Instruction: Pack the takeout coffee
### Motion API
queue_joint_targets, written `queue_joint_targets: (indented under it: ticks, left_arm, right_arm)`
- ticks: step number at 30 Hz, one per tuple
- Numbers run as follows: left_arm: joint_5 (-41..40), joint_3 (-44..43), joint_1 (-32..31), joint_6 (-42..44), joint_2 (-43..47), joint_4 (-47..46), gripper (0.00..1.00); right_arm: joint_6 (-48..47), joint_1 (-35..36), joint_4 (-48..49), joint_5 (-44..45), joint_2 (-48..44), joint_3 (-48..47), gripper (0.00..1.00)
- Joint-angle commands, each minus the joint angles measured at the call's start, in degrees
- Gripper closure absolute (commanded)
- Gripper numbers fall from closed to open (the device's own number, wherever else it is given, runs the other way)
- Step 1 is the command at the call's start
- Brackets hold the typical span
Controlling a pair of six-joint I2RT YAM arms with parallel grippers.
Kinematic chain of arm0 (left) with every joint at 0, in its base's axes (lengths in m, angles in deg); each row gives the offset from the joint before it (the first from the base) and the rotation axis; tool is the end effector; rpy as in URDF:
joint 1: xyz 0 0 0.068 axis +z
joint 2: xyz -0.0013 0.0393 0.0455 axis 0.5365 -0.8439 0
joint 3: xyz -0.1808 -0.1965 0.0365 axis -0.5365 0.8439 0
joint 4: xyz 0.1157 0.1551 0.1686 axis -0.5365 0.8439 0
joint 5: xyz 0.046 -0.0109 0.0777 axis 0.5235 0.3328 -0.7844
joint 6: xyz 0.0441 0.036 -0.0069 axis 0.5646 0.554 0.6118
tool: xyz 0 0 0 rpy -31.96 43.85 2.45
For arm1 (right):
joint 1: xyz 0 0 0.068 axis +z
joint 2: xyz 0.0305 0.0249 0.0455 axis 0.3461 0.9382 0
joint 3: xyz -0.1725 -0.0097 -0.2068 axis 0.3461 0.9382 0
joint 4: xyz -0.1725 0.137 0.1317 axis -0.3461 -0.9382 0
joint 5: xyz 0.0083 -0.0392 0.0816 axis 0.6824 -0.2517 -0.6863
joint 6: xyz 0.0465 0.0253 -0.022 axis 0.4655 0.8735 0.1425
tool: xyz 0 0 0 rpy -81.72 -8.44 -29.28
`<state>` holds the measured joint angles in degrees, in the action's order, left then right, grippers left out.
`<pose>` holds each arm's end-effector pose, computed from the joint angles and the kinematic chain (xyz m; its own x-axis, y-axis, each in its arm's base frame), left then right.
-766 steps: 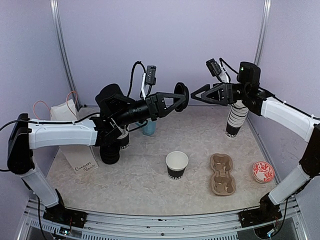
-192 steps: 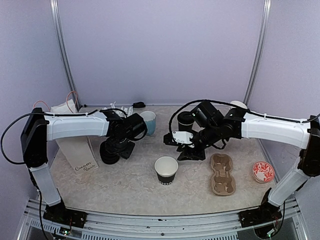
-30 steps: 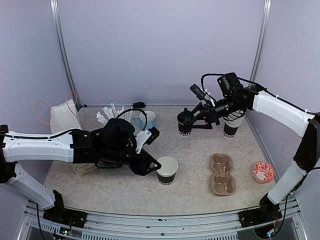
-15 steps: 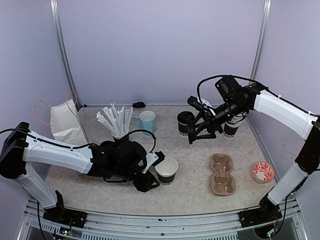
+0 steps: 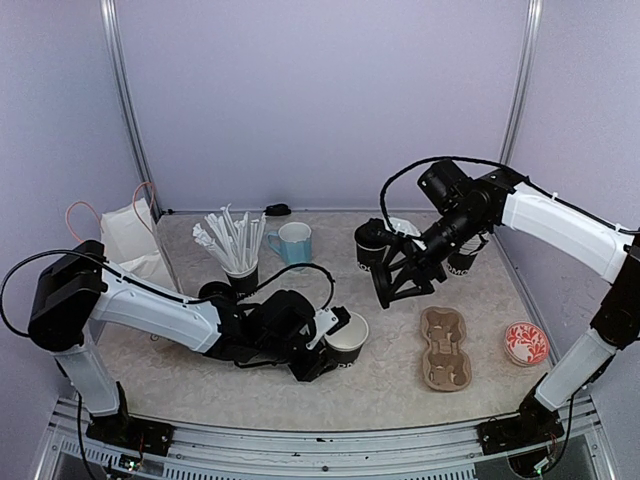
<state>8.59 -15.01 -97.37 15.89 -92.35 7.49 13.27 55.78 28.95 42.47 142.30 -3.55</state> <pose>0.1490 -0.3169 0.1471 -0.3931 0.6119 -0.6863 0.8672 0.4949 -0.0555 0.2394 0.2005 0.3178 -0.1298 -0.7185 -0.6833 -0.9904 0.0613 0.1236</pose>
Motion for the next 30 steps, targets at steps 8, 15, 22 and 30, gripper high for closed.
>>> queue_joint_targets:
  ticks: [8,15,22,30]
  left_arm:
    - [3.4,-7.2,0.0,3.9,-6.6,-4.4,0.48]
    - [-0.9,1.8,-0.2,0.6,2.7,-5.0,0.44]
    - [-6.8,8.4,-0.5,-3.3,10.1,-5.4,0.44]
    - [-10.1,8.4,-0.5,-5.2,10.3,-5.4,0.44]
  right_arm:
    - [-7.5,0.9,-8.3,4.7,2.2,-2.9,0.33]
    - [-9.1,3.3,-10.4,10.0,4.8,-5.2,0.33]
    - [-9.2,6.1,-11.5,11.1,7.7,-6.4,0.33]
    - [-7.7,8.9,-11.7,13.6,11.7,-8.7,0.33]
